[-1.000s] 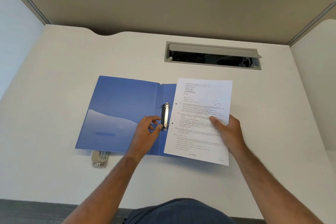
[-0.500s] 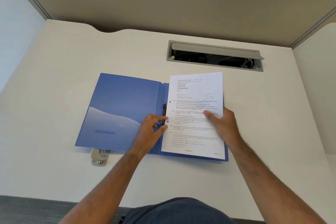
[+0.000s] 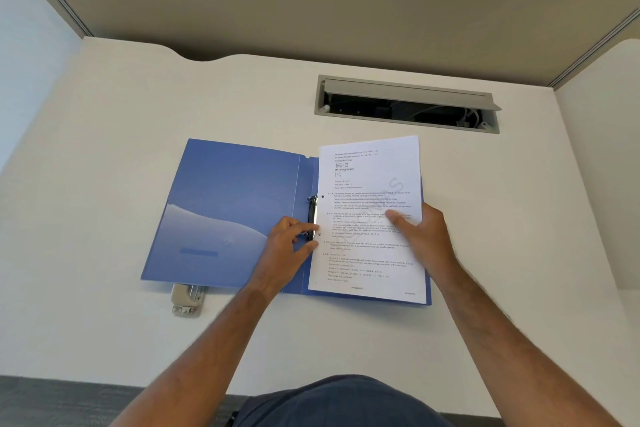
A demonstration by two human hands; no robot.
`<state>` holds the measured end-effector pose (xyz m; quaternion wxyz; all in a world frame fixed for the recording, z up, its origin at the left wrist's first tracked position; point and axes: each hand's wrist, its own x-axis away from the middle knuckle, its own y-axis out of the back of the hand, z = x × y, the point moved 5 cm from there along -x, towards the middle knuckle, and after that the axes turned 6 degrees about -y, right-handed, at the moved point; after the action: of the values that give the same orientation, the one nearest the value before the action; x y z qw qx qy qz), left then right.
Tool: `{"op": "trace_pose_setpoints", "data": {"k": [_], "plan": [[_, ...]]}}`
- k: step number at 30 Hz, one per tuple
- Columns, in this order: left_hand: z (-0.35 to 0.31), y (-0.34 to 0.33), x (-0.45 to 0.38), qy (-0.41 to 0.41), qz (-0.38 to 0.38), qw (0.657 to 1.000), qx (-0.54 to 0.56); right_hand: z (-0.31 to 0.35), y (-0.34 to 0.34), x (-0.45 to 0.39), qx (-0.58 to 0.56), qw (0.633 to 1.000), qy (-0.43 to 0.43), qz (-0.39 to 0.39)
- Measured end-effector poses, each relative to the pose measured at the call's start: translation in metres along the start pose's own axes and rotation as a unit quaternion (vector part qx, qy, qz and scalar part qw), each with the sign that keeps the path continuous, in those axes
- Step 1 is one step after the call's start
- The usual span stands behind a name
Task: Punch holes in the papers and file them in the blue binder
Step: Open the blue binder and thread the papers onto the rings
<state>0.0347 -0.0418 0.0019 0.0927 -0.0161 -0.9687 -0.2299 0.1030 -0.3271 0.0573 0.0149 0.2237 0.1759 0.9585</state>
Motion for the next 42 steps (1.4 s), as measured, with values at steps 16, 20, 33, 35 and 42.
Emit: {"op": "trace_pose_setpoints", "data": {"k": [16, 20, 33, 35, 42], "plan": [[0.0, -0.006, -0.007, -0.028, 0.029, 0.995, -0.087, 0.028, -0.002, 0.002, 0.061, 0.998, 0.029, -0.008], [-0.009, -0.006, -0.013, -0.048, 0.059, 0.988, -0.135, 0.033, -0.007, 0.002, 0.079, 0.996, 0.035, -0.008], [-0.016, -0.007, -0.029, -0.023, 0.127, 0.972, -0.199, 0.039, -0.01, 0.012, 0.079, 0.995, 0.052, -0.014], [-0.017, -0.007, -0.031, -0.022, 0.134, 0.97, -0.199, 0.039, -0.01, 0.015, 0.081, 0.995, 0.057, -0.016], [-0.02, -0.004, -0.033, -0.019, 0.154, 0.967, -0.203, 0.038, -0.011, 0.016, 0.089, 0.994, 0.056, -0.022]]}}
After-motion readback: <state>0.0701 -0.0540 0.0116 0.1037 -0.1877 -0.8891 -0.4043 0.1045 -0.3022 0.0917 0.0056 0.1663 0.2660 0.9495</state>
